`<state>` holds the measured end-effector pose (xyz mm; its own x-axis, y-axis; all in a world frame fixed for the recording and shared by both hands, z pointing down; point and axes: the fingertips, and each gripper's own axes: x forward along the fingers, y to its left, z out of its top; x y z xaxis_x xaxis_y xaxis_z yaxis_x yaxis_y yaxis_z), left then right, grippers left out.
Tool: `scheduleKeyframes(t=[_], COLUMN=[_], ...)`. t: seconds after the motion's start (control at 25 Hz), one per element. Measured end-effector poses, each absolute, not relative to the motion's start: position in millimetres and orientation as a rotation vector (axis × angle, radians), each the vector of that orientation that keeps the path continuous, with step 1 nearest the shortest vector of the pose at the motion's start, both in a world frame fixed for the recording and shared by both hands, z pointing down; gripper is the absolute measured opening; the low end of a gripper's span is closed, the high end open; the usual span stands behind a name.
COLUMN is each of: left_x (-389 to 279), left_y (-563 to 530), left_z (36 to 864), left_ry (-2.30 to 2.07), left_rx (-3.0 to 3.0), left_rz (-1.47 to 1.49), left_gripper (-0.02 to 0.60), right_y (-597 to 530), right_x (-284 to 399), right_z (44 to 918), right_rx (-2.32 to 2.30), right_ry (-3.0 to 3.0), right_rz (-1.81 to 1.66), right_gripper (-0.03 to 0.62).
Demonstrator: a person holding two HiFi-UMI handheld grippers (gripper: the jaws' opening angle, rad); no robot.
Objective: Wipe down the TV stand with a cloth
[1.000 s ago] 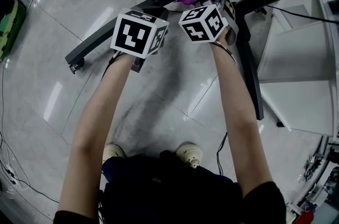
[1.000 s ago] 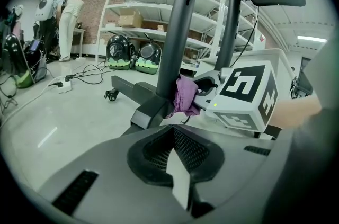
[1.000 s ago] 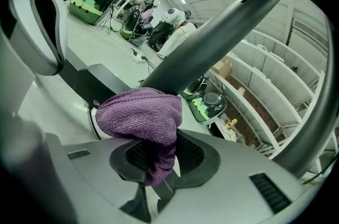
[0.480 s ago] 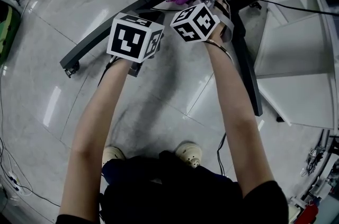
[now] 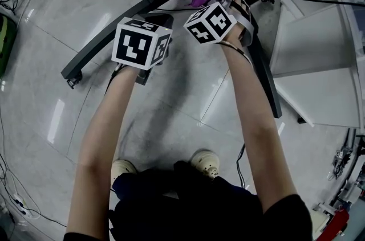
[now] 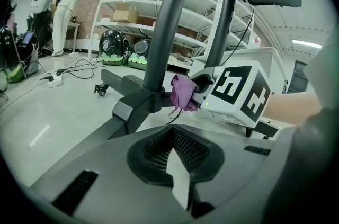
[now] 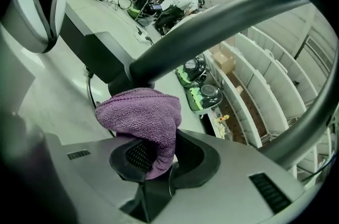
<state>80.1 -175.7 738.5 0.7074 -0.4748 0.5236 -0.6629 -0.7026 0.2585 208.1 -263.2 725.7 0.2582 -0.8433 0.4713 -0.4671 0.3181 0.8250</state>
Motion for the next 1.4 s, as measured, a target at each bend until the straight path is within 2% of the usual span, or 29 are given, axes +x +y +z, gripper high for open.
scheduleKeyframes(t=[0.2,1.16,1.4], left_x=[87,101,103], left_y=[-171,-146,-140], left_z=[738,732,732], left_ry=[-0.850,-0.800,-0.793], left_rx=[2.491,2.515,2.511], left_rz=[0.587,0.587,0.580], left_gripper=[0.006,0.006,0.006], right_y=[-252,-212,-188], right_x=[238,259,293], right_z=[724,705,705], right_rx=[1.361,1.358,1.424], right_ry=[-1.322,-1.267,-1.243], right_rz=[-0.331,-0.403,-0.316], right_gripper=[0.098,0.098,0.098])
